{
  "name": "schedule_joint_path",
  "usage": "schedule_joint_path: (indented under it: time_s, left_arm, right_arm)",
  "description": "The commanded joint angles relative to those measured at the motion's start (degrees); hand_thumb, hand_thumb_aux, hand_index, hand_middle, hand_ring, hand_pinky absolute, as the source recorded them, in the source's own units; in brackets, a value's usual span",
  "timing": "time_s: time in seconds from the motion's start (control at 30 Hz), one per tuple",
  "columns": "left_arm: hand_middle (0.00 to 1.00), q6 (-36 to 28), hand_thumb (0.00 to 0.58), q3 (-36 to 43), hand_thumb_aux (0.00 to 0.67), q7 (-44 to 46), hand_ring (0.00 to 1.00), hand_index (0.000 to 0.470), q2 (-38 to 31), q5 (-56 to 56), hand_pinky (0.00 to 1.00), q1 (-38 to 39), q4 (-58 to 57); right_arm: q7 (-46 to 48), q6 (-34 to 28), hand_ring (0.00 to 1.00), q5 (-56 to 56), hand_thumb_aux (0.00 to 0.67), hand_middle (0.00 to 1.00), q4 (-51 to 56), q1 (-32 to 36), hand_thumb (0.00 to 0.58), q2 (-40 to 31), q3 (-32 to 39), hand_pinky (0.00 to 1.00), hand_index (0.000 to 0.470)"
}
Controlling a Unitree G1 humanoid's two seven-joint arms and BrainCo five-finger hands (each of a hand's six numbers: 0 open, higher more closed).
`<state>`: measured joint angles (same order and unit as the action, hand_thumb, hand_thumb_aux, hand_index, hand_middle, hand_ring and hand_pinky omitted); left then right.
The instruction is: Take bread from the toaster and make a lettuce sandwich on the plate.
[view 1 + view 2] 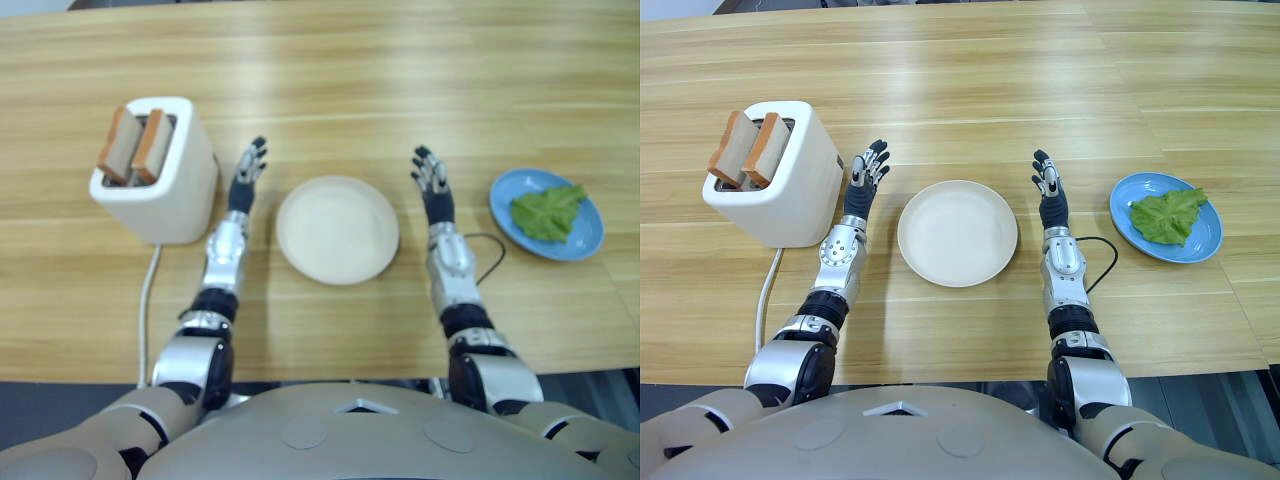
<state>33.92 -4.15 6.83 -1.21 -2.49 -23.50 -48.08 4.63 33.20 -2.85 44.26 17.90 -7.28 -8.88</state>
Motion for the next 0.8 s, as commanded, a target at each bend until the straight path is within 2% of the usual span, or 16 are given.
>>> schedule_joint_path:
  time_s: [0.03, 0.6, 0.7, 0.8]
  left_arm:
    - [0.0, -0.7, 0.0, 0.4, 0.0, -0.1, 0.0, 0.0, -0.4, 0.7, 0.0, 0.5, 0.3]
    - [0.0, -0.9, 0.0, 1.6, 0.0, -1.2, 0.0, 0.0, -1.0, 2.8, 0.0, 1.0, 1.2]
    - [0.0, -1.9, 0.0, 3.7, 0.0, -1.2, 0.0, 0.0, -1.7, 5.0, 0.0, 5.0, 14.9]
    - [0.0, -9.9, 0.0, 5.5, 0.0, 2.1, 0.0, 0.0, -3.5, 2.5, 0.0, 10.3, 41.4]
  right_arm:
    - [0.1, -0.7, 0.0, -0.1, 0.0, 0.0, 0.3, -0.7, 0.0, 0.0, 0.1, 0.0, 0.0]
    - [0.0, -0.9, 0.0, -0.1, 0.0, 0.0, 0.0, -1.1, 0.0, 0.2, 0.3, 0.0, 0.0]
    - [0.2, -1.0, 0.0, 0.0, 0.0, 0.0, -0.1, -1.0, 0.0, 0.3, 0.4, 0.0, 0.0]
    - [0.3, -1.1, 0.0, 0.0, 0.0, 0.0, 0.4, -0.9, 0.0, 0.2, 0.4, 0.0, 0.0]
